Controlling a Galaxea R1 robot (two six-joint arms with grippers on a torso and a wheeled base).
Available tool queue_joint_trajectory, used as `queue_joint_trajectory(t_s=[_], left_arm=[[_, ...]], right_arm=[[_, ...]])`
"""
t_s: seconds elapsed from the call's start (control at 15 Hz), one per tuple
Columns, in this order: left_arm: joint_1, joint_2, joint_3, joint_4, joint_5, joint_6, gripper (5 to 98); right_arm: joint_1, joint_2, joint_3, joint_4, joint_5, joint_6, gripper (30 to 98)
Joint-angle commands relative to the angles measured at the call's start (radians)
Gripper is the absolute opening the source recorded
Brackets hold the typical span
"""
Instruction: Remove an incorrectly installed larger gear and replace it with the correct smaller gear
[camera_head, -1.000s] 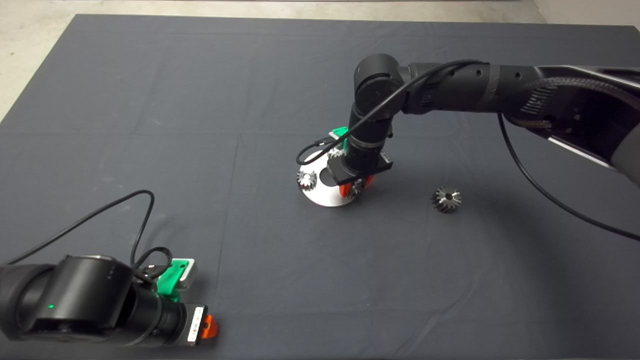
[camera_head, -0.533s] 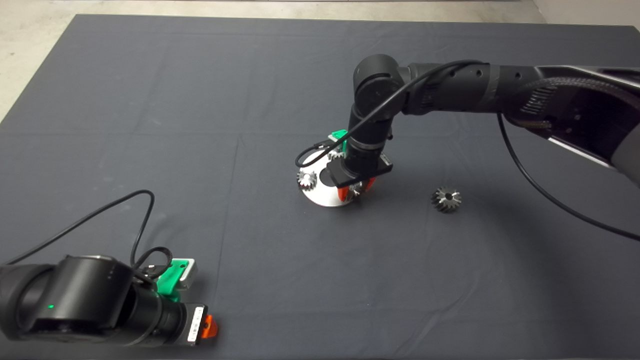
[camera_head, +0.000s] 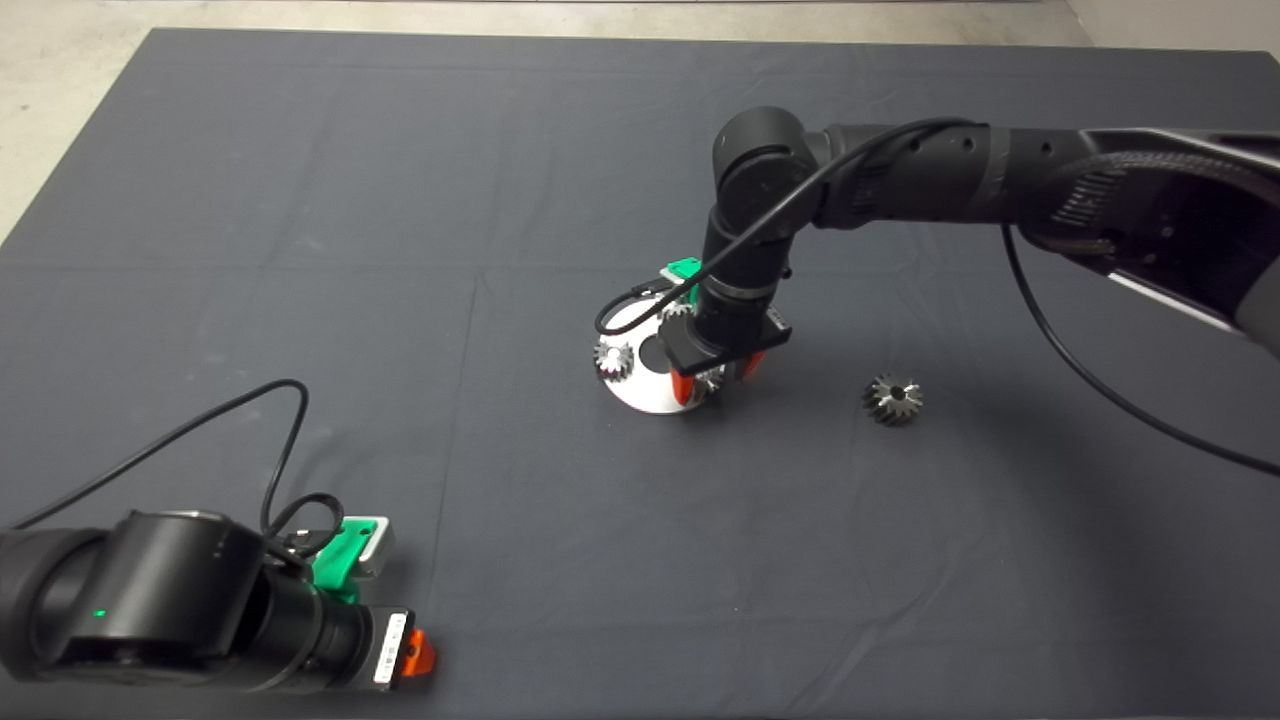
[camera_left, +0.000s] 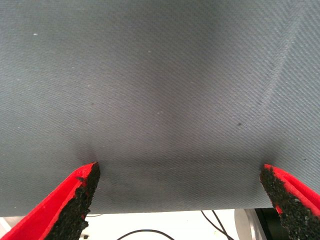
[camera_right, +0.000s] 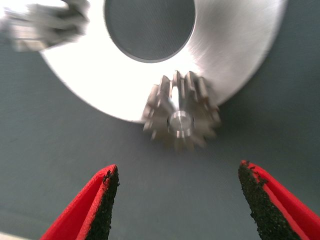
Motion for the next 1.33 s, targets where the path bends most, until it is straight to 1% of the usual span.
queue_joint_trajectory(t_s=[0.0,0.07,0.13,0.2,0.27,0.33,0.4,0.47,0.53,0.6,0.67,0.73,0.8,0.87,1.07,1.13,1.27], left_arm=[[-0.128,-0.09,0.089,-0.01,0.053,0.006,83.9],[-0.197,-0.127,0.119,-0.069,0.053,0.011,83.9],[-0.24,-0.147,0.129,-0.121,0.053,0.022,83.9],[-0.282,-0.162,0.153,-0.162,0.054,0.039,83.9],[-0.317,-0.176,0.176,-0.184,0.054,0.043,83.9],[-0.344,-0.185,0.181,-0.198,0.063,0.045,83.9],[-0.386,-0.19,0.186,-0.22,0.073,0.053,83.9],[-0.434,-0.191,0.19,-0.248,0.074,0.062,83.9],[-0.489,-0.191,0.201,-0.283,0.076,0.068,83.9],[-0.556,-0.194,0.221,-0.324,0.079,0.069,83.9],[-0.61,-0.196,0.225,-0.359,0.08,0.069,83.9],[-0.658,-0.198,0.226,-0.394,0.081,0.071,83.9],[-0.686,-0.199,0.228,-0.414,0.082,0.077,83.9],[-0.699,-0.199,0.229,-0.42,0.083,0.092,83.9],[-0.706,-0.19,0.229,-0.422,0.075,0.097,83.9],[-0.714,-0.181,0.228,-0.422,0.073,0.095,83.9],[-0.716,-0.175,0.228,-0.424,0.073,0.094,83.9]], right_arm=[[0.224,-0.067,0.309,0.036,-0.1,0.184,64.1],[0.261,-0.096,0.378,0.036,-0.1,0.235,67.1],[0.294,-0.119,0.437,0.036,-0.102,0.273,67.3],[0.334,-0.155,0.502,0.036,-0.1,0.313,71.7],[0.358,-0.194,0.55,0.039,-0.102,0.342,73.8],[0.362,-0.224,0.583,0.04,-0.102,0.357,73.8],[0.362,-0.259,0.621,0.041,-0.102,0.376,73.8],[0.362,-0.293,0.659,0.04,-0.102,0.398,73.8],[0.362,-0.324,0.697,0.039,-0.102,0.416,73.8],[0.363,-0.355,0.733,0.037,-0.104,0.43,73.8],[0.366,-0.382,0.771,0.036,-0.102,0.446,73.8],[0.383,-0.402,0.816,0.034,-0.102,0.466,73.8],[0.399,-0.402,0.839,0.034,-0.1,0.472,73.8],[0.401,-0.405,0.86,0.031,-0.099,0.48,73.8],[0.401,-0.411,0.93,0.03,-0.099,0.539,73.8],[0.401,-0.411,0.935,0.03,-0.099,0.547,73.8],[0.41,-0.415,0.933,0.029,-0.099,0.548,73.8]])
